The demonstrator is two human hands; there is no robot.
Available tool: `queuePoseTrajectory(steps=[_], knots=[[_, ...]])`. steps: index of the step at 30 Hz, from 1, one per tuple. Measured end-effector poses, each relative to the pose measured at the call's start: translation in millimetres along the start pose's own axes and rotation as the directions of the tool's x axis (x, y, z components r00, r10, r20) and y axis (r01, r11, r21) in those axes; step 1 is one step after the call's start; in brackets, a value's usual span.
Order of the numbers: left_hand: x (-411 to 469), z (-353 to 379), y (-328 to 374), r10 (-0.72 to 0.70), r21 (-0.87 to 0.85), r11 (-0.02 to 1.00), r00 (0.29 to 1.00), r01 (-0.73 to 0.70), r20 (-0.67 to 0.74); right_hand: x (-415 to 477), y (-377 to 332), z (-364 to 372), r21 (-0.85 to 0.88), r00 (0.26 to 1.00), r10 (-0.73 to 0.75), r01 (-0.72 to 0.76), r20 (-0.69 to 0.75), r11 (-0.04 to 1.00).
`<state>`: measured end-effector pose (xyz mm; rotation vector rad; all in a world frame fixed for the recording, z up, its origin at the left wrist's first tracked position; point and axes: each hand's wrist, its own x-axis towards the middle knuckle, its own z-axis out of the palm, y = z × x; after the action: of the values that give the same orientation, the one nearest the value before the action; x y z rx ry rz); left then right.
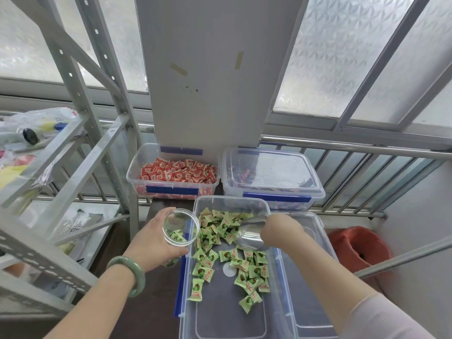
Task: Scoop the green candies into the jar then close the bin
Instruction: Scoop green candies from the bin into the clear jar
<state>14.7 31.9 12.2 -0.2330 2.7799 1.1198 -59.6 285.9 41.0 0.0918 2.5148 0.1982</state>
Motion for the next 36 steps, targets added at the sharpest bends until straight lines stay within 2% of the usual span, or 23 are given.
queuePoseTrajectory(steps=[6,11,17,21,25,27,28,29,30,32,36], knots=[[5.6,2.1,-3.1,0.01,0.028,1.0,1.0,-0.01,0.003,15.6,-2.4,34.0,-0.026,0.992,-0.073,0.076,0.104,0.997],[7.9,0.4,-1.3,0.009,0.021,1.0,1.0,-0.009,0.014,24.7,-7.7,39.8,-0.047,0.991,-0.093,0.098,0.091,0.994],[13.5,0.2,0.3,0.004,0.02,1.0,1.0,-0.004,0.019,46.2,-16.9,39.4,-0.156,0.956,-0.16,0.202,0.246,0.967],[22.7,-0.7,-1.3,-0.015,0.013,1.0,1.0,0.014,0.027,59.2,-21.3,40.4,-0.177,0.956,-0.189,0.231,0.224,0.957],[32.2,-0.8,-2.8,-0.037,0.013,0.999,0.999,0.037,0.04,68.4,-26.8,48.7,-0.06,0.969,-0.192,0.203,0.155,0.977],[35.0,-0.2,-2.7,-0.041,0.014,0.999,0.998,0.041,0.04,75.0,-32.7,56.6,0.086,0.975,-0.163,0.152,0.152,0.985],[35.9,0.0,-2.5,-0.04,0.013,0.999,0.998,0.04,0.039,77.5,-36.9,61.8,0.237,0.98,-0.13,0.093,0.149,0.967],[36.3,0.4,-2.4,-0.04,0.01,0.999,0.998,0.039,0.038,82.6,-39.8,71.6,0.375,0.985,-0.112,0.055,0.131,0.925],[36.7,0.5,-2.1,-0.039,0.007,0.999,0.999,0.039,0.037,89.1,-41.7,80.8,0.543,0.989,-0.068,-0.014,0.131,0.84],[36.7,0.7,-1.9,-0.039,0.002,0.999,0.999,0.039,0.035,98.0,-43.0,93.5,0.645,0.991,-0.056,-0.035,0.12,0.763],[35.3,0.2,0.5,-0.027,-0.002,1.0,0.999,0.027,0.025,104.8,-45.2,105.8,0.785,0.973,-0.076,-0.127,0.216,0.606]])
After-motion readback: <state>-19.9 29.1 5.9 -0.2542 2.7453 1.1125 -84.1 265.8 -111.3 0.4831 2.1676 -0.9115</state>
